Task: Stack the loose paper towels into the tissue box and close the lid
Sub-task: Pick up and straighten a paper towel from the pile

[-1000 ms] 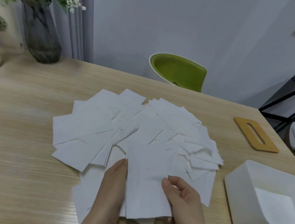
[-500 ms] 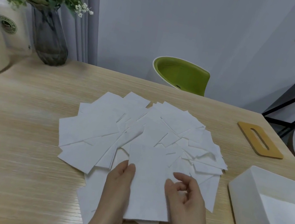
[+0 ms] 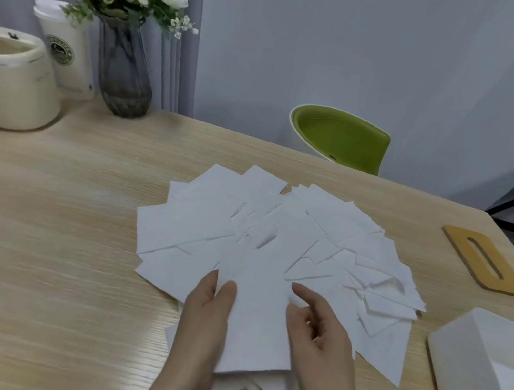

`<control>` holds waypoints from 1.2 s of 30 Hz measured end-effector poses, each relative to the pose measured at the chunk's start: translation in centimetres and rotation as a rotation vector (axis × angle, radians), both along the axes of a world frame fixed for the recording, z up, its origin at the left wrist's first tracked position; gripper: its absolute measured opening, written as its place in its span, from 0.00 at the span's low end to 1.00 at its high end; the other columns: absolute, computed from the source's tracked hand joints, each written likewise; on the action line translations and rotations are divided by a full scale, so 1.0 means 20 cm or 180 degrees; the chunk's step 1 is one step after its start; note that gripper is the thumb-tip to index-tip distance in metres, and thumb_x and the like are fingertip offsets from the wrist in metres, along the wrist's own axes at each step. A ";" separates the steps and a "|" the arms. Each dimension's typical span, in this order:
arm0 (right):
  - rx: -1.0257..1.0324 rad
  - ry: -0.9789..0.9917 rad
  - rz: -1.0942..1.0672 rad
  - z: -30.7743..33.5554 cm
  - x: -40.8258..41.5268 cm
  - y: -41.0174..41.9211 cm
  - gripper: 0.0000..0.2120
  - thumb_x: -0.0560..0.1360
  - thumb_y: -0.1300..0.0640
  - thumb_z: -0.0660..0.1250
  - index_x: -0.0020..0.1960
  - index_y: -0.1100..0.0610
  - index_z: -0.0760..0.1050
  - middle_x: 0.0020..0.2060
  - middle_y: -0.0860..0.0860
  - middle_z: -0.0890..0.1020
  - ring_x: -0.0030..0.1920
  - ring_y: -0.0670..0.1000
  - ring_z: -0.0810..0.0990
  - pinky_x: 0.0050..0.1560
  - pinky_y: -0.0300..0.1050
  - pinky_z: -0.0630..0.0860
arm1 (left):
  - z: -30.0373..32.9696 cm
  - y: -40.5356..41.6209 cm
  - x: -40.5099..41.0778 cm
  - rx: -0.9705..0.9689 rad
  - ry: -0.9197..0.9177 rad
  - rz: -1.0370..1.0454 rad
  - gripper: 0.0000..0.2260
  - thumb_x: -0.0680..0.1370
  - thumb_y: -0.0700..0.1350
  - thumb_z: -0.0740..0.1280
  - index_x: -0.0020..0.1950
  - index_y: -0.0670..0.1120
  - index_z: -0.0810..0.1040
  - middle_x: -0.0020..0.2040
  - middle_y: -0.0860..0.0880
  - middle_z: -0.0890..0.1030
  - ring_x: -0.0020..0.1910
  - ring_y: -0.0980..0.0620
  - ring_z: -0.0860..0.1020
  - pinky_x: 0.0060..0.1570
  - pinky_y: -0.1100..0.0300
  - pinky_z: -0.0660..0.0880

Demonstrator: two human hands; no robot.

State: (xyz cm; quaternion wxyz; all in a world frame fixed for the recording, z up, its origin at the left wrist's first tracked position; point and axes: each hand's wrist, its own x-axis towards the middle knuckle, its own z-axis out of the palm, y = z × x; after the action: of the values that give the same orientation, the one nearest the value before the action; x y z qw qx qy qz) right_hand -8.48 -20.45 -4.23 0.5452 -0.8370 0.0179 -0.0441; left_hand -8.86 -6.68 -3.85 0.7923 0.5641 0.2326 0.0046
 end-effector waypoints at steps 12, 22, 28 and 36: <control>-0.2822 -0.1062 0.1533 0.01 0.36 0.27 0.16 0.83 0.50 0.49 0.66 0.45 0.70 0.73 0.40 0.61 0.75 0.45 0.48 0.67 0.46 0.44 | -0.01 0.42 -0.08 -0.0242 -0.0014 0.0856 0.10 0.81 0.37 0.60 0.47 0.46 0.80 0.39 0.49 0.86 0.35 0.51 0.84 0.37 0.56 0.76; -0.3273 -0.1085 0.1689 0.04 0.43 0.30 0.18 0.83 0.51 0.47 0.68 0.50 0.68 0.72 0.40 0.64 0.76 0.47 0.50 0.69 0.48 0.41 | -0.01 0.54 -0.11 -0.0238 0.0038 0.1173 0.09 0.81 0.38 0.60 0.47 0.46 0.79 0.35 0.51 0.85 0.32 0.52 0.82 0.35 0.57 0.74; -0.3636 -0.1015 0.1213 0.13 0.24 0.08 0.18 0.83 0.56 0.48 0.65 0.50 0.72 0.67 0.40 0.70 0.75 0.49 0.58 0.69 0.50 0.43 | -0.01 0.48 -0.09 -0.0242 0.0027 0.1083 0.09 0.81 0.38 0.60 0.49 0.47 0.79 0.35 0.52 0.85 0.31 0.54 0.82 0.32 0.60 0.74; -0.4104 -0.0794 0.1041 0.20 -0.04 -0.13 0.15 0.73 0.54 0.57 0.38 0.52 0.83 0.43 0.43 0.84 0.52 0.53 0.83 0.57 0.54 0.61 | -0.01 0.34 -0.06 -0.0220 -0.0052 0.0757 0.11 0.81 0.37 0.59 0.48 0.47 0.80 0.36 0.53 0.85 0.32 0.57 0.83 0.31 0.60 0.74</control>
State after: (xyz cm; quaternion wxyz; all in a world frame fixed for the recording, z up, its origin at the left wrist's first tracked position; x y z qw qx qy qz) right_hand -9.26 -23.10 -0.15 -0.0654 -0.9754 -0.2020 -0.0593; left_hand -10.02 0.21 -4.00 0.8069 0.5049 0.2914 0.0951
